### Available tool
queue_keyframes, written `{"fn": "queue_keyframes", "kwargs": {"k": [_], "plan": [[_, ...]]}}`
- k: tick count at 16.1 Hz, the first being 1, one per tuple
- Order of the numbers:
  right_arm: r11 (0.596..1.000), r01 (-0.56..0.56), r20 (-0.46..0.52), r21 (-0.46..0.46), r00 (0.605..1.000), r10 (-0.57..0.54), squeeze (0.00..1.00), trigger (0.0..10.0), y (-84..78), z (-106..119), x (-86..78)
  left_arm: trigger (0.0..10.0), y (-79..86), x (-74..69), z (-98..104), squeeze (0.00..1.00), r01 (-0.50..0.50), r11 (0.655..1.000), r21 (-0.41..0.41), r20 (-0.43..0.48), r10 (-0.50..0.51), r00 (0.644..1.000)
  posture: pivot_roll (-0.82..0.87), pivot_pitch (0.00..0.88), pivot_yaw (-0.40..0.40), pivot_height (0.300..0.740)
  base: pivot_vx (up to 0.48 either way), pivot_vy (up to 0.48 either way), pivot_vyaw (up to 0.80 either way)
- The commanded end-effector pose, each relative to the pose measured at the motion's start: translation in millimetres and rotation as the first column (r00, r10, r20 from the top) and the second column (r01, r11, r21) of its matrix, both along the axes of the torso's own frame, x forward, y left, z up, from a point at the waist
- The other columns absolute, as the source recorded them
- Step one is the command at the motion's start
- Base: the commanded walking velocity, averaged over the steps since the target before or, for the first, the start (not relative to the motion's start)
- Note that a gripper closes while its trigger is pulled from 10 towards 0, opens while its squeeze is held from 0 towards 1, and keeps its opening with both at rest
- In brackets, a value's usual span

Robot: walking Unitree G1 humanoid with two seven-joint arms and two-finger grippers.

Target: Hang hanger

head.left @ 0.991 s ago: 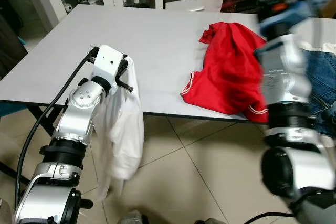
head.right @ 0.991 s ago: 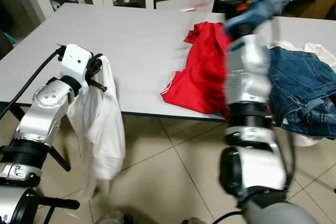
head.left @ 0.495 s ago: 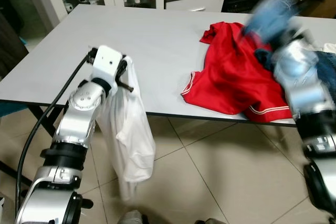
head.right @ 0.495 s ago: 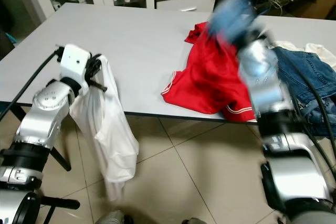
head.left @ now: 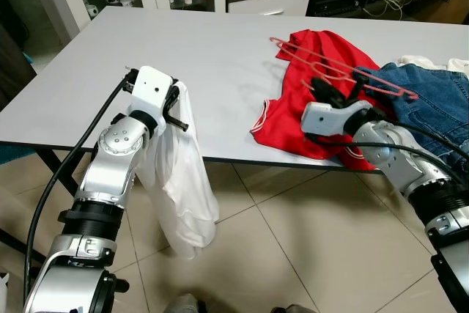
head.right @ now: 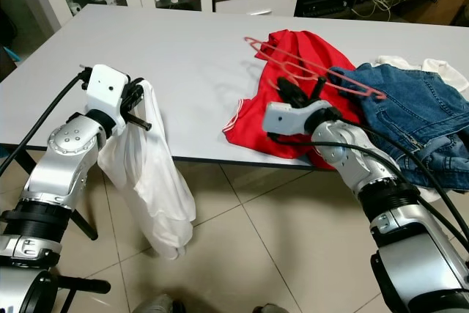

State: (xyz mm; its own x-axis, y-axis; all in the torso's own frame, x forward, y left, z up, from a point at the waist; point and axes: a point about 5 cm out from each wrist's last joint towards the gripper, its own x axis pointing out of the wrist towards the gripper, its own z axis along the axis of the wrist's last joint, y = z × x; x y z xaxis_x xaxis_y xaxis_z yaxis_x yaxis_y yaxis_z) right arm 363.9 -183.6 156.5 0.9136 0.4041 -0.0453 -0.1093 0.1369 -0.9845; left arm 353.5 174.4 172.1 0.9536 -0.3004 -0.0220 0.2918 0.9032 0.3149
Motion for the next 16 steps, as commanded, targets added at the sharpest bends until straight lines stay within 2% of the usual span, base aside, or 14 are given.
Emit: {"fn": "queue_keyframes", "kwargs": {"k": [1, 7, 12, 13, 14, 15, 16], "plan": [[0.999, 0.005, -0.007, -0.045, 1.000, -0.006, 0.00, 0.0, -3.2, -1.6, 0.7, 10.0, -0.4, -1.2, 5.7, 0.00, 0.001, 1.000, -0.002, 0.024, -0.001, 1.000, -0.03, 0.000, 0.036, 0.740, 0.000, 0.000, 0.00], [0.997, 0.028, -0.110, -0.066, 0.993, -0.035, 0.00, 0.0, -2.8, -27.8, -2.5, 10.0, -3.9, -0.8, 5.7, 0.00, 0.010, 1.000, 0.000, 0.023, -0.010, 1.000, -0.03, 0.000, 0.039, 0.740, 0.000, 0.000, 0.00], [0.998, 0.031, -0.159, -0.056, 0.986, -0.039, 0.00, 0.0, -2.3, -35.2, -3.9, 10.0, -4.2, 0.3, 8.4, 0.00, 0.010, 1.000, 0.001, 0.030, -0.010, 0.999, -0.03, 0.000, 0.038, 0.740, 0.000, 0.000, 0.00], [0.998, 0.035, -0.184, -0.054, 0.982, -0.044, 0.00, 0.9, -3.3, -38.2, -4.5, 10.0, -4.4, 0.5, 8.7, 0.00, 0.009, 1.000, 0.000, 0.032, -0.009, 0.999, -0.03, 0.000, 0.038, 0.740, 0.000, 0.000, 0.00], [0.998, 0.038, -0.203, -0.047, 0.978, -0.047, 0.00, 4.9, -4.3, -40.2, -5.3, 10.0, -4.6, 0.5, 8.8, 0.00, 0.010, 1.000, 0.000, 0.032, -0.010, 0.999, -0.03, 0.000, 0.038, 0.740, 0.000, 0.000, 0.00], [0.999, 0.047, -0.220, -0.026, 0.974, -0.051, 0.00, 10.0, -4.7, -40.7, -5.8, 10.0, -4.6, 0.6, 8.8, 0.00, 0.010, 1.000, 0.000, 0.032, -0.010, 0.999, -0.04, 0.000, 0.039, 0.740, 0.000, 0.000, 0.00], [0.998, 0.055, -0.237, -0.002, 0.970, -0.054, 0.00, 10.0, -4.8, -40.5, -5.7, 10.0, -4.6, 0.6, 8.8, 0.00, 0.010, 1.000, 0.000, 0.032, -0.010, 0.999, -0.04, 0.000, 0.039, 0.740, 0.000, 0.000, 0.00]]}}
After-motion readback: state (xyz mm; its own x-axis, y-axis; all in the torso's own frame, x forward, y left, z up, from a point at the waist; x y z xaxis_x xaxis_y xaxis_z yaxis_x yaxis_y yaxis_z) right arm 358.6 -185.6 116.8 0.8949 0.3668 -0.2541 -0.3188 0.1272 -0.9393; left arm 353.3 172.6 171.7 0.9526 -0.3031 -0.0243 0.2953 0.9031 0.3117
